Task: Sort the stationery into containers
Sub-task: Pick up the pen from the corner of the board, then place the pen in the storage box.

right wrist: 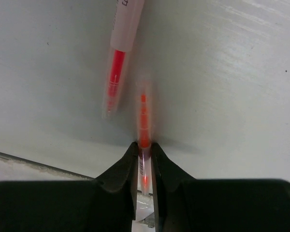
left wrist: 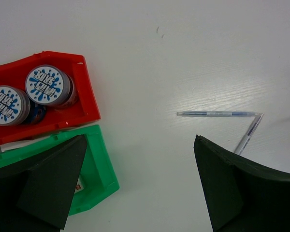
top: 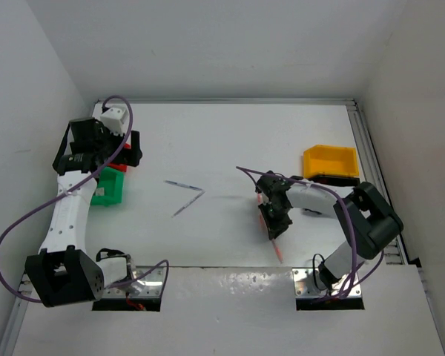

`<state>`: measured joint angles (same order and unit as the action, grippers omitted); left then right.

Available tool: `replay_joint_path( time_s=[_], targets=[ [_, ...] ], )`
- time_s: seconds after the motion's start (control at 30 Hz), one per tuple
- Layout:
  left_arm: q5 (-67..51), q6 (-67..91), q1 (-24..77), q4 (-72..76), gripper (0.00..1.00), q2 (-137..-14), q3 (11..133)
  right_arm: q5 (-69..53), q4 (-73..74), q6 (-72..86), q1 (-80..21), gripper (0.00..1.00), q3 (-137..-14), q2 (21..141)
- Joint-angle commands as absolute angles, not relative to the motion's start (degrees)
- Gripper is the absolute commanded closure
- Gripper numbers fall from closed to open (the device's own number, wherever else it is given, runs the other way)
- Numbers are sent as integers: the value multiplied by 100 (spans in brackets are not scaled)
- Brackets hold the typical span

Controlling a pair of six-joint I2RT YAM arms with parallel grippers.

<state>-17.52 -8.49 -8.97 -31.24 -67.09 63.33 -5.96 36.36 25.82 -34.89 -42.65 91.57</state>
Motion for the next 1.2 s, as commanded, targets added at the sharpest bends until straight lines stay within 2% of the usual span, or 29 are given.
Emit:
replay_joint_path(
  time_s=[0.0, 0.17, 0.2, 0.23, 0.4, 0.6, 0.8, 0.97, 1.17],
  targets=[
    [-1775, -774, -853, -2997, 0, -6583, 6275, -510, 3489, 2575, -3419, 86, -4351, 9132],
    [-1784, -765, -853, -2979, 0, -6653, 6284, -553, 3489, 2488, -3226, 88, -4315, 9254],
    [-1784, -782, -853, -2979, 0, -6653, 6284, -632, 3489, 2435, -3182, 98, -4342, 9272],
    [-1784, -791, -853, -2971, 0, -6653, 6302, -755, 3524, 2304, -3095, 100, -4377, 9272],
    [-1933, -1010, -853, -3023, 0, -6627, 6337, -1211, 3910, 1611, -2717, 100, -5035, 8975],
    [-2135, -932, -844, -2857, 0, -6644, 6275, -1783, 4639, 100, -1998, 100, -7140, 8666],
    [-2232, -800, -818, -2690, 0, -6759, 6311, -1661, 4159, -1808, -951, 100, -8470, 8990],
    [-2294, -765, -774, -2663, 0, -6785, 6258, -1582, 3299, -3669, -134, 100, -8482, 9298],
    [-2153, -835, -765, -2663, 0, -6724, 6170, -1941, 3375, -4403, 780, 100, -9061, 10098]
  ],
)
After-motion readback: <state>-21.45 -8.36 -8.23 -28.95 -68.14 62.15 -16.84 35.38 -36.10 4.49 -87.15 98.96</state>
